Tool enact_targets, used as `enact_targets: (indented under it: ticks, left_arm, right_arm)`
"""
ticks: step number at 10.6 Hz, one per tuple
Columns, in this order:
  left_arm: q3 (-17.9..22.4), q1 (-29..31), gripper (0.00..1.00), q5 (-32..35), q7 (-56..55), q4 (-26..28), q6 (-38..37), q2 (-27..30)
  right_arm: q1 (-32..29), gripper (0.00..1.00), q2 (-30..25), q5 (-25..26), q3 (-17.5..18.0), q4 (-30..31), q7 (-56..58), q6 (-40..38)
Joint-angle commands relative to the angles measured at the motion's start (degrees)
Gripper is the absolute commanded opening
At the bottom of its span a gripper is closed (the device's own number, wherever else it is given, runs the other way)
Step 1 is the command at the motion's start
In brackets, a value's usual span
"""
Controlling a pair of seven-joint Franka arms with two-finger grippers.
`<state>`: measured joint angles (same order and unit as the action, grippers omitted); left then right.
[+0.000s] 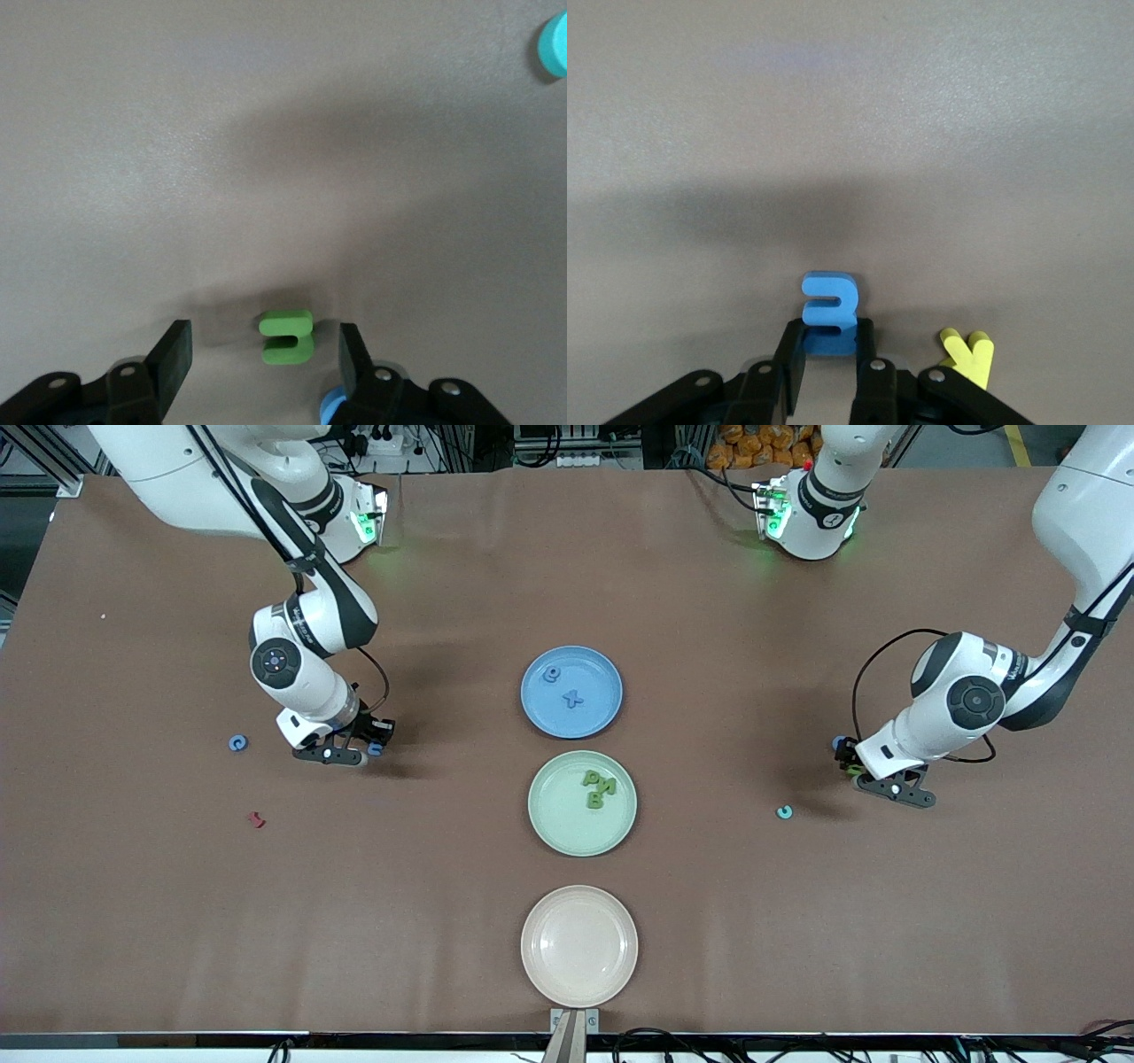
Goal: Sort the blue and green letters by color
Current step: 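Place the blue E on the blue plate while the left places green u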
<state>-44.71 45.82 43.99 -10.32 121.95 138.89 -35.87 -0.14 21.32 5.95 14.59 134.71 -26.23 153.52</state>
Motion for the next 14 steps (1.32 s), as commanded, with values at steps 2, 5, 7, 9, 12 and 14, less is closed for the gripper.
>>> enact_targets:
  ticks: [2,5,7,9,12,14]
  left_arm:
    - [0.2,0.9,0.63,2.0,0.5,0.1,1.2,-1.0]
    - [0.2,0.7,0.39,2.1,0.5,0.0,1.2,-1.2]
    - [0.2,0.7,0.23,2.1,0.4,-0.3,1.2,-1.2]
    - [0.1,0.0,0.14,1.8,-0.1,-2.1,1.2,-1.3]
    - [-0.4,-7.0,0.06,-2.8,-0.3,-7.6,0.0,-0.6]
    - [-0.3,-14.1,0.06,-9.7,-0.3,-11.9,-0.9,-1.1]
  right_arm:
    - [3.0,0.23,-3.9,-0.9,-0.5,0.4,-3.3,-3.2]
    - [9.9,0.23,-6.1,-10.2,-0.3,-0.4,-3.8,-3.6]
    - [16.3,0.23,-5.9,-14.3,-0.3,-2.6,-7.8,-3.8]
    - [22.8,0.23,-4.9,-14.3,-0.3,-6.1,-15.0,-3.8]
    - [30.3,0.23,-1.1,-14.3,0.2,-12.9,-24.0,-3.8]
    - [34.4,0.23,4.5,-14.2,0.2,-19.0,-28.6,-3.8]
